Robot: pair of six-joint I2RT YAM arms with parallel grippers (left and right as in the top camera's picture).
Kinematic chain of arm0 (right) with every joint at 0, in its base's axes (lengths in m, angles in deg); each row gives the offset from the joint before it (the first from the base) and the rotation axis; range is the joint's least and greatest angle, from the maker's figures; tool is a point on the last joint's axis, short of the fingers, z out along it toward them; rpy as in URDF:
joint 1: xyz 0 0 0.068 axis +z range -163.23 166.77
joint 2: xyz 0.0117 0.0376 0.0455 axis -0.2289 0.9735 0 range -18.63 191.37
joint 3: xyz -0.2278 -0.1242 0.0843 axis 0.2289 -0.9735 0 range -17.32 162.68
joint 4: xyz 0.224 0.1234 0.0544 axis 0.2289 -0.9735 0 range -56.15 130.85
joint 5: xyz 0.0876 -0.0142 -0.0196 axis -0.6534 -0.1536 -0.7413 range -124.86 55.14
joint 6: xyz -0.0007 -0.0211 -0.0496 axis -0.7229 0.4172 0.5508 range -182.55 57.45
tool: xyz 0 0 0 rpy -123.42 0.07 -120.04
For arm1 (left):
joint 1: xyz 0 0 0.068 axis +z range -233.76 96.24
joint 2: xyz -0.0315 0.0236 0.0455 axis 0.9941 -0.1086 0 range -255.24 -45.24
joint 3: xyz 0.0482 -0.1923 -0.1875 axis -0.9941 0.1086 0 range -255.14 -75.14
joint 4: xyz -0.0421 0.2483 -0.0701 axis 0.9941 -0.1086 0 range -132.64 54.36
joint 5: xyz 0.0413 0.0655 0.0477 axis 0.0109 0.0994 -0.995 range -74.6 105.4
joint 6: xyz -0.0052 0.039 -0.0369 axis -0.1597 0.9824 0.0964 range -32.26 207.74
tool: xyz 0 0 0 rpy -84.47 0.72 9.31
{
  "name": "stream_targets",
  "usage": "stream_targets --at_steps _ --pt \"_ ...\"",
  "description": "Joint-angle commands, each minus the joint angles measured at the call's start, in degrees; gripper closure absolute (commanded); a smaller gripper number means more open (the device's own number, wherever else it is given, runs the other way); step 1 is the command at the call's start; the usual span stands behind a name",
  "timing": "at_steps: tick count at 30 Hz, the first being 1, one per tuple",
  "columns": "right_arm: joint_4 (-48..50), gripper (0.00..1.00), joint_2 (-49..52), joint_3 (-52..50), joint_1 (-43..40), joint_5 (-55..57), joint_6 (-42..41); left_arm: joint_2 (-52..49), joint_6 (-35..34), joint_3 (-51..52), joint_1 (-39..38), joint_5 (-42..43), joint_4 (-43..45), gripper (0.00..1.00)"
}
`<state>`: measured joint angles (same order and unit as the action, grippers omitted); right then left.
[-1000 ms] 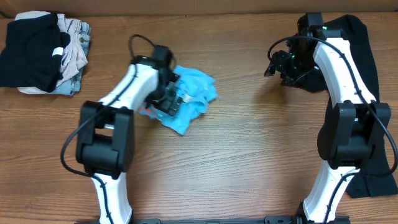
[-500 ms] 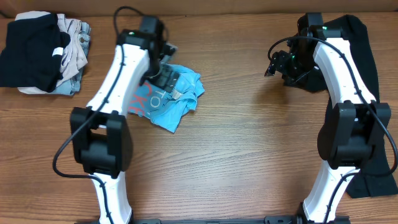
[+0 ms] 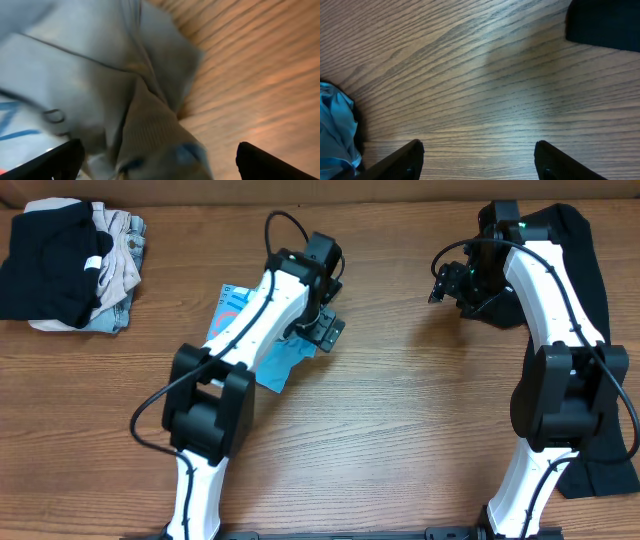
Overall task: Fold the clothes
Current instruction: 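Carry the blue shirt with the left gripper toward the top-left pile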
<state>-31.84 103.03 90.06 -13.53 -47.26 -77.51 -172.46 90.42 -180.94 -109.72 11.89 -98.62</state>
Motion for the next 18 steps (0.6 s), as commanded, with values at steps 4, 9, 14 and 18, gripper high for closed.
stream_targets --at_steps 4,9,14,18 --pt "0.15 0.25 -2.19 1.03 0.15 2.05 0.17 -5.38 -4.92 0.87 -0.17 -8.44 -1.42 0.01" --pt "0.37 0.25 -2.19 1.03 0.15 2.1 0.15 -6.4 -6.12 1.16 0.15 -10.67 -1.88 0.08" --pt "0.44 0.25 -2.19 1.03 0.15 2.1 0.15 -6.56 -6.1 1.68 0.26 -11.63 -0.57 0.6" --pt "0.42 0.25 -2.19 1.03 0.15 2.12 0.15 -6.56 -6.12 1.84 0.9 -13.31 0.5 0.96"
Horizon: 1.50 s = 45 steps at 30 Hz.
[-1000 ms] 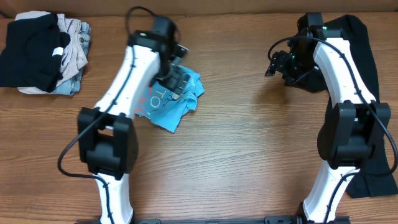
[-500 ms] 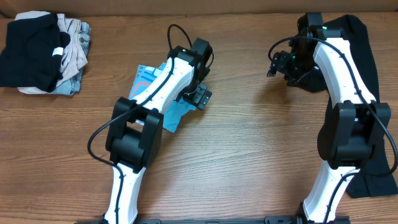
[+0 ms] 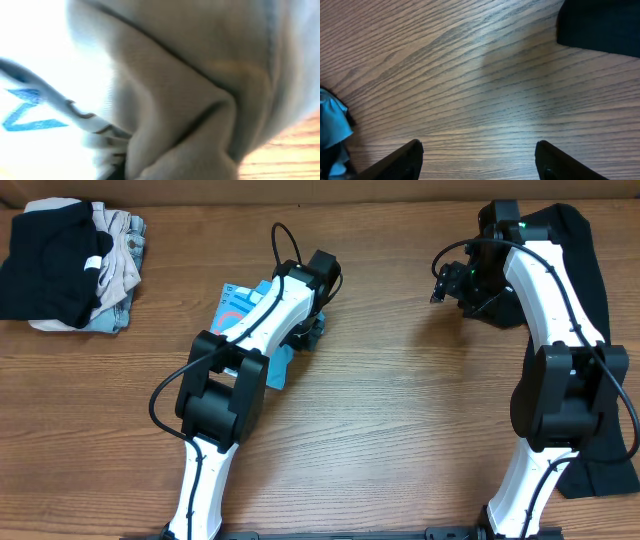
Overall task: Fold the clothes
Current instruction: 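Carry the blue shirt with the left gripper toward the top-left pile, then lower the blue shirt onto the clothes pile and open the left gripper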
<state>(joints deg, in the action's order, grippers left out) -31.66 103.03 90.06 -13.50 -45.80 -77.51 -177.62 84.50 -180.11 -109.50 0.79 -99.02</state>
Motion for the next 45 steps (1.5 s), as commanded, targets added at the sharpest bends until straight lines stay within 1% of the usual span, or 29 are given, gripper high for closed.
stream_targets --at_steps 1,4,6,10,14,17,19,25,28,31,34,37,41,43,45 --pt "0.24 0.25 -2.19 1.03 0.13 0.66 0.15 -1.38 -0.2 0.98 1.03 -2.47 1.07 0.96" --pt "0.24 0.25 -2.19 1.03 0.13 0.66 0.15 -1.31 -0.31 -0.09 2.49 -2.25 0.26 0.96" --pt "0.24 0.25 -2.19 1.03 0.13 0.63 0.15 -1.31 -0.66 -3.28 3.74 -2.29 -3.37 0.96" --pt "0.26 0.25 -2.19 1.03 0.13 0.63 0.15 -1.07 -0.31 -13.97 6.75 -2.34 -12.66 0.96" --pt "-0.2 0.25 -2.19 1.01 0.15 0.57 0.04 -0.79 3.82 -26.43 9.81 -2.34 -20.15 0.96" --pt "-0.48 0.25 -2.19 1.01 0.15 0.39 -0.04 -0.79 8.15 -34.42 11.85 -2.43 -22.29 0.96" --pt "-0.57 0.25 -2.19 1.01 0.2 0.39 -0.04 -0.79 9.68 -38.56 13.18 -2.82 -22.67 0.96" --pt "-0.94 0.25 -2.19 1.01 0.2 0.39 -0.04 -0.76 10.6 -46.56 17.92 -8.59 -24.9 0.96" --pt "-1.14 0.25 -2.19 1.01 0.2 0.37 -0.07 -0.76 11.1 -49.57 21.09 -9.55 -24.98 0.96" --pt "-1.36 0.25 -2.19 1.01 0.2 0.35 -0.07 -0.76 13.97 -52.85 24.17 -9.86 -24.26 0.96" --pt "-1.99 0.25 -2.19 1.01 0.2 0.35 -0.13 -0.7 14.69 -56.54 27.85 -11.78 -21.86 0.96" --pt "-3.08 0.25 -2.19 1.01 0.2 0.39 -0.28 -0.68 15.1 -60.61 32.26 -11.26 -18.03 0.96" --pt "-3.91 0.25 -2.19 1.01 0.2 0.39 -0.33 -0.68 16.76 -63.43 37.44 -10.93 -13.46 0.96" --pt "-4.33 0.25 -2.19 1.01 0.2 0.39 -1.57 -0.68 17.68 -63.52 40.48 -8.55 -11.1 0.96" --pt "-5.01 0.25 -2.19 1.01 0.22 0.37 -1.81 -0.96 18.1 -62.97 44.72 -2.47 -7.89 0.96"
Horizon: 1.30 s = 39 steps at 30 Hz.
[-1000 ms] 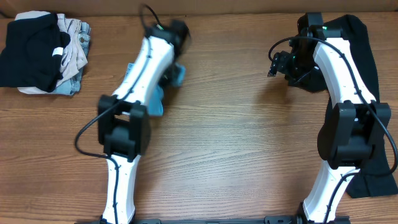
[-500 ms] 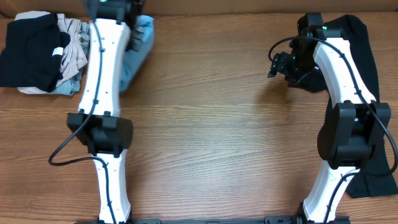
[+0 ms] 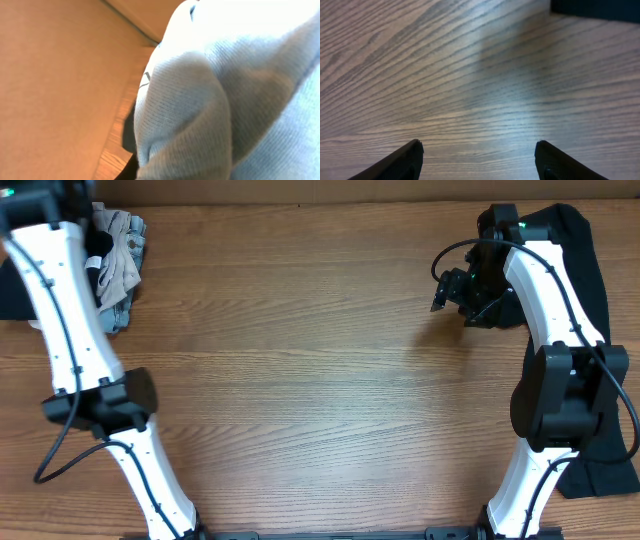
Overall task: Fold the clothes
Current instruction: 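Lower the blue shirt onto the clothes pile and open the left gripper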
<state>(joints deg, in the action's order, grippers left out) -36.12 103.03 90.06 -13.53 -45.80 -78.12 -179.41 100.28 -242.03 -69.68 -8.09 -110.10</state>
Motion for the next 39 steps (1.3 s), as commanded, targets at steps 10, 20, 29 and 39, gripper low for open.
stream_targets --at_steps 10,20,29,39 --pt "-1.81 0.26 -2.19 1.01 0.33 0.37 -1.18 -4.79 3.37 2.56 17.27 18.64 17.38 0.96" --pt "-1.6 0.26 -2.19 1.01 0.33 0.37 -1.18 -12.55 -1.09 2.56 18.1 18.03 20.72 0.96" --pt "-1.38 0.26 -2.19 1.01 0.33 0.22 -1.18 -13.35 -1.86 2.56 15.98 18.69 14.29 0.96" --pt "0.42 0.25 -2.19 1.01 0.33 -1.14 -1.16 -13.49 -1.86 3.04 8.5 27.98 -4.28 0.11"
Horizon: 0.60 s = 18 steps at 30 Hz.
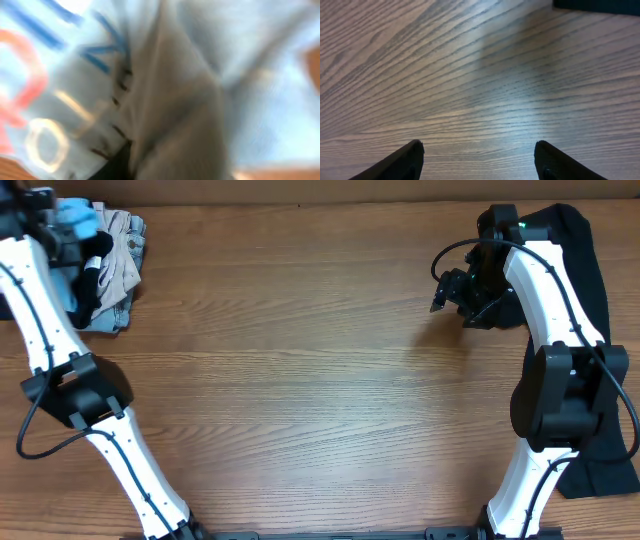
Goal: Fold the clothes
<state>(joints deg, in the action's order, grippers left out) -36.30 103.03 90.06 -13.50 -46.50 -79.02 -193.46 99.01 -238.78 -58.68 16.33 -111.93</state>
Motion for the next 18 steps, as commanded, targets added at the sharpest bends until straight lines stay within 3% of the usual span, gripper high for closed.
stream_targets --at_steps 1,8,14,18 --pt "0.7 0.25 -2.19 1.01 0.31 -0.44 -0.26 0.55 -0.57 -0.17 -3.15 3.5 -2.97 0.0" --pt "0.68 0.25 -2.19 1.01 0.31 -0.39 0.42 1.99 -1.42 -0.72 -5.99 3.98 -2.6 0.0" --pt "0.92 0.28 -4.09 2.34 0.33 0.15 1.73 7.87 -1.66 -1.66 -7.06 9.75 -6.38 0.0" --pt "0.26 0.2 -9.94 3.02 1.14 1.97 1.73 12.5 -1.66 -1.64 -8.28 18.21 -12.96 0.0"
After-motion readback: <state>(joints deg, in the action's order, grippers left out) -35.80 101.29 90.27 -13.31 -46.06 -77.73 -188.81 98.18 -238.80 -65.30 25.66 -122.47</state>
